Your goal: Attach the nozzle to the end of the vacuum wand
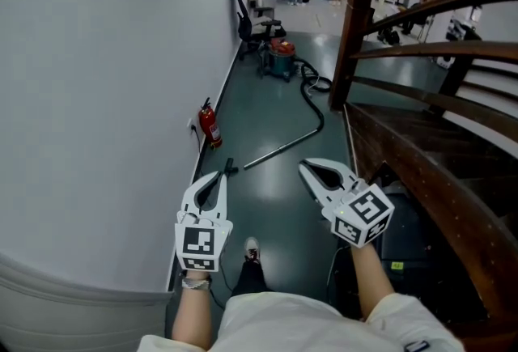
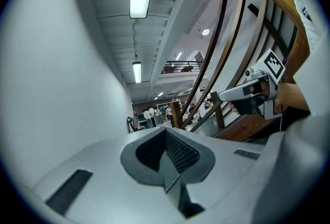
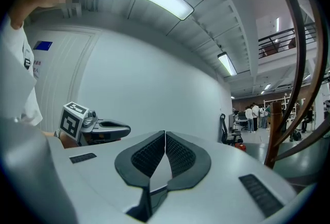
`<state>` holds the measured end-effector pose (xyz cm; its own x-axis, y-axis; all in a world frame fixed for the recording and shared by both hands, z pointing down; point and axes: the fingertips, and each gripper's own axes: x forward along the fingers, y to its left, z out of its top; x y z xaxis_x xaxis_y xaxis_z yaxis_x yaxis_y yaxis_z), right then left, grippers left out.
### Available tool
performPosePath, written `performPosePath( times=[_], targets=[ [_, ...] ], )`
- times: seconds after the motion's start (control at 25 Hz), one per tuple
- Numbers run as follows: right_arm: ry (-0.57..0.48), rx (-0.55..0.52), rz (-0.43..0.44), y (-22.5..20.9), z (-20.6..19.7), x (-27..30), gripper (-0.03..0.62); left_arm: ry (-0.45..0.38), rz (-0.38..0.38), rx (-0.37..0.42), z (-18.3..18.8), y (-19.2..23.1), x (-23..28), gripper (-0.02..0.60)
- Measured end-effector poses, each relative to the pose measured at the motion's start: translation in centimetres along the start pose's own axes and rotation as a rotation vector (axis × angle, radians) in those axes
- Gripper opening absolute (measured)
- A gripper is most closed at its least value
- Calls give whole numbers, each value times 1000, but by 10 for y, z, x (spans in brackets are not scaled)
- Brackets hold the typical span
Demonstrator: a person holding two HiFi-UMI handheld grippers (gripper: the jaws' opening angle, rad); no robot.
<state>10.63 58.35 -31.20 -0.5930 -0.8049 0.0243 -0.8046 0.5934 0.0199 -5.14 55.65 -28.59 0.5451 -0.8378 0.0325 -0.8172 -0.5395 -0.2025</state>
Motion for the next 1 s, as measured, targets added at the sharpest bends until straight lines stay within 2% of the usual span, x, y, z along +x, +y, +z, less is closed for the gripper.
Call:
performPosePath(
  times=[0.24,0.44,0.76,1.0],
  targets=[
    [0,-17,-12,-46,-7,47,28,-6,2,-5,-20,30,57,0],
    [-12,-41,-28,-94,-8,120,29,-9,6,20,-34,81,130,0],
    [-40,-54,-30,-159,16,225,29,-8,-19,38,-29,150,230,0],
    [-25,-47,-37,-192,14,264,29,-6,-6,23,-27,184,271,0]
  ],
)
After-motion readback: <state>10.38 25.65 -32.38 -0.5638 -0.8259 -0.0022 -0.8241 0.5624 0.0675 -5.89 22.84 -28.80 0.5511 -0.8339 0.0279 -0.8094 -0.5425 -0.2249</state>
